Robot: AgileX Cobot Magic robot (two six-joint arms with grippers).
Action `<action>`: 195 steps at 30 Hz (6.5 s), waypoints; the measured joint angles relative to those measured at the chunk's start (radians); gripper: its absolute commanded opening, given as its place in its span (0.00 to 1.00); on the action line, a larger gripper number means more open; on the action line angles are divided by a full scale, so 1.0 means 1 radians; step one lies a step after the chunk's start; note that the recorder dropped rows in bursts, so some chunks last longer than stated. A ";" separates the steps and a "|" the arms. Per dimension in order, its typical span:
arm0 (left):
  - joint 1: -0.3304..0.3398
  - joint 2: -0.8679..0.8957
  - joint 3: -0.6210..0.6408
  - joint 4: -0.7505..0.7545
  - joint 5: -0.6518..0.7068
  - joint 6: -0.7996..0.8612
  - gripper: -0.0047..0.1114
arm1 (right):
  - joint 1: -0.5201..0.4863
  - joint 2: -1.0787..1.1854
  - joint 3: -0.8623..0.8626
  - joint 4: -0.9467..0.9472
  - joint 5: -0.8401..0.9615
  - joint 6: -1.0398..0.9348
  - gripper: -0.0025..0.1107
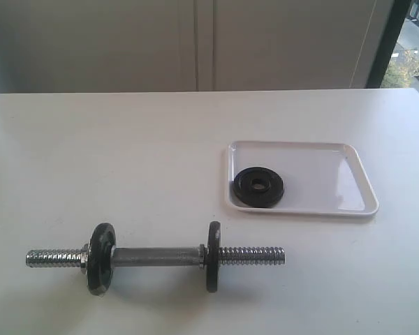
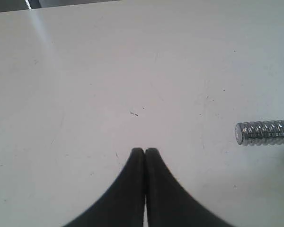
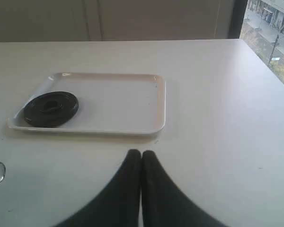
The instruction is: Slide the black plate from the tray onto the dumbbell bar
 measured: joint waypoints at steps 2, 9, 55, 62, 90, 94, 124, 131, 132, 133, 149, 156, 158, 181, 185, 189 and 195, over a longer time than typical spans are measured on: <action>0.000 0.000 0.000 0.013 0.000 0.000 0.04 | 0.000 0.000 0.000 0.000 0.000 0.018 0.02; 0.000 0.000 0.000 0.026 0.000 0.000 0.04 | 0.000 0.000 0.000 0.000 0.000 0.024 0.02; 0.000 -0.002 0.000 0.026 -0.550 0.047 0.04 | 0.031 0.000 0.000 0.000 0.000 0.024 0.02; 0.000 -0.002 0.000 0.026 -0.770 -0.017 0.04 | 0.031 0.000 0.000 0.000 0.000 0.024 0.02; 0.000 0.066 -0.273 0.030 -0.958 -0.413 0.04 | 0.031 0.000 0.000 0.000 0.000 0.024 0.02; 0.000 0.159 -0.348 0.043 -0.877 -0.395 0.04 | 0.031 0.000 0.000 0.000 0.000 0.024 0.02; -0.201 0.743 -0.709 -0.267 0.477 0.403 0.04 | 0.031 0.000 0.000 0.000 0.000 0.024 0.02; -0.211 0.939 -0.863 -0.605 0.716 0.726 0.04 | 0.031 0.000 0.000 0.000 0.000 0.024 0.02; -0.219 0.962 -0.885 -0.610 0.730 0.737 0.04 | 0.031 0.000 0.000 0.000 0.000 0.024 0.02; -0.224 0.980 -0.902 -0.612 0.740 0.743 0.04 | 0.031 0.000 0.000 0.000 0.000 0.024 0.02; -0.742 1.306 -1.119 -0.270 0.620 0.762 0.04 | 0.031 0.000 0.000 0.000 0.000 0.024 0.02; -0.824 1.536 -1.217 -0.159 0.620 0.708 0.04 | 0.031 0.000 0.000 0.000 0.000 0.024 0.02; -0.824 1.587 -1.248 -0.144 0.632 0.701 0.04 | 0.031 0.000 0.000 0.000 0.000 0.024 0.02; -0.824 1.774 -1.268 -0.099 0.475 0.838 0.85 | 0.031 0.000 0.000 0.000 0.000 0.024 0.02; -0.824 1.802 -1.254 -0.065 0.473 0.822 0.82 | 0.031 0.000 0.000 0.000 0.000 0.024 0.02; -0.824 1.822 -1.254 -0.052 0.462 0.818 0.82 | 0.036 0.000 0.000 0.000 0.000 0.024 0.02; -0.824 1.842 -1.253 -0.050 0.419 0.800 0.82 | 0.036 0.000 0.000 0.000 0.000 0.024 0.02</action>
